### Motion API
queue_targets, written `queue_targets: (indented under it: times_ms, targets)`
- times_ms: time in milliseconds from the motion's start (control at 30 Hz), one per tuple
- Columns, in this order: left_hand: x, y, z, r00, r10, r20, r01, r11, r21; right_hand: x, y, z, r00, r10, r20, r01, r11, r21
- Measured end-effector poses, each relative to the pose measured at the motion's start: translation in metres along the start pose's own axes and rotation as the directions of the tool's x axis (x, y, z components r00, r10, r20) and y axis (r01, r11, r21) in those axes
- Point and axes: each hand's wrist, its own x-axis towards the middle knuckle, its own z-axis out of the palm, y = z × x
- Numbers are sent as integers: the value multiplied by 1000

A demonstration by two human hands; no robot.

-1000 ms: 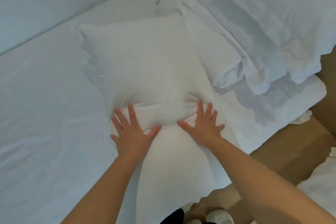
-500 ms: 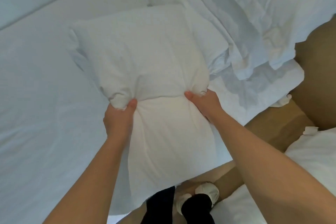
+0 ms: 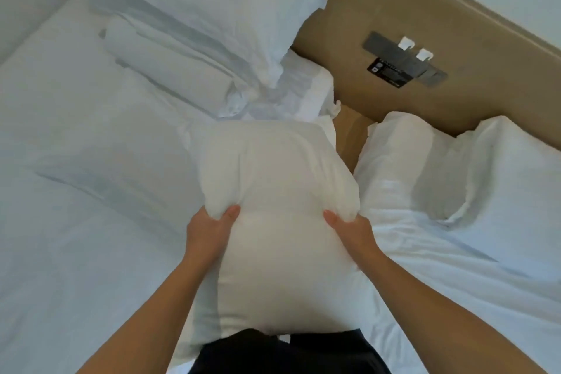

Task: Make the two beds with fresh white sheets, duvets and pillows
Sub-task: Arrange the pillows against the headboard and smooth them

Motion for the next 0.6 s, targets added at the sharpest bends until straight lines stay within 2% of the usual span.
queue_targets:
  times_ms: [133, 300, 433, 600]
  targets:
    - [-8, 50, 30, 974, 153, 167, -181, 970, 164, -23, 24, -50, 989, 74, -130, -51, 984, 171]
    - [-24, 128, 93, 908, 290, 302, -364, 903, 227, -32, 31, -110, 960, 116, -254, -9, 923, 385]
    - [-53, 156, 149, 837, 354, 418, -476, 848, 234, -45, 59, -158, 925, 161, -344, 31, 871, 490]
    - [-92, 205, 220, 741, 490, 459, -600, 791, 122, -61, 70, -215, 854, 198, -481, 158, 782, 603]
